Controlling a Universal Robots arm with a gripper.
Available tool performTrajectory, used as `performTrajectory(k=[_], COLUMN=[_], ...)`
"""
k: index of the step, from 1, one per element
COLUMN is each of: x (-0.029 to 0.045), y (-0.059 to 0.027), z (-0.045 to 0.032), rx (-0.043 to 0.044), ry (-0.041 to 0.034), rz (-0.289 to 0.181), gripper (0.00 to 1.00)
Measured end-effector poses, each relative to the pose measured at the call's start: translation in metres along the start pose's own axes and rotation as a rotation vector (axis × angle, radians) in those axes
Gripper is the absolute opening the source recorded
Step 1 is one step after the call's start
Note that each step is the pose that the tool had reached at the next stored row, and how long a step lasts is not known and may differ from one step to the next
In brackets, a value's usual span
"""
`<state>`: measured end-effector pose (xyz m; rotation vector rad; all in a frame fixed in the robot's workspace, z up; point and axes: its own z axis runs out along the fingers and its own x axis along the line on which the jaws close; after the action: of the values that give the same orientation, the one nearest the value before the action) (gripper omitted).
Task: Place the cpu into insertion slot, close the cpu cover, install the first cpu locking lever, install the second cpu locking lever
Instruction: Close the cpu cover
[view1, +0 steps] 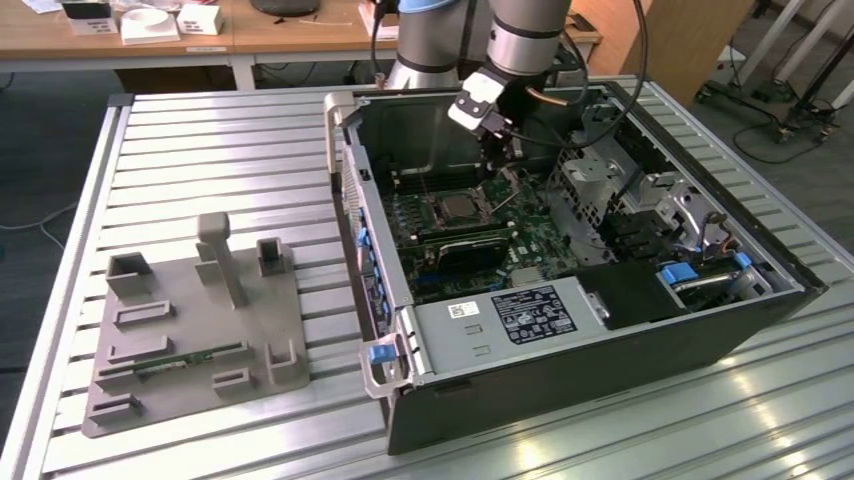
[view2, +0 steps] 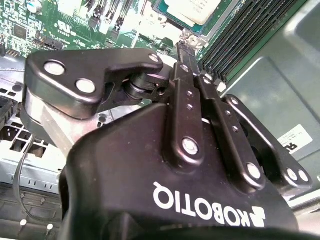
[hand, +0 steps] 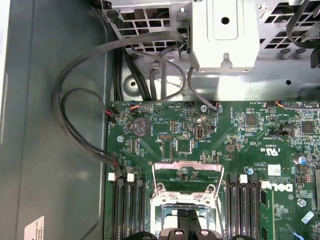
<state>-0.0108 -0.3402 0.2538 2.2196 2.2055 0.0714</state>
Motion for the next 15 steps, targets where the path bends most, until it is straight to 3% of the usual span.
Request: performTrajectory(k=[6,11,15], x=[0.0001,0.0003,0.0006], y=[0.0014,0.0137,0.0157], z=[-0.0036,-0.0032,-0.0064], rx=[-0.0003,-0.0001,-0.0001], ry=[0.0006,0.0004,0.0003], rz=[0.000,0.000,0.000], gripper=[0.11,0.11,0.11])
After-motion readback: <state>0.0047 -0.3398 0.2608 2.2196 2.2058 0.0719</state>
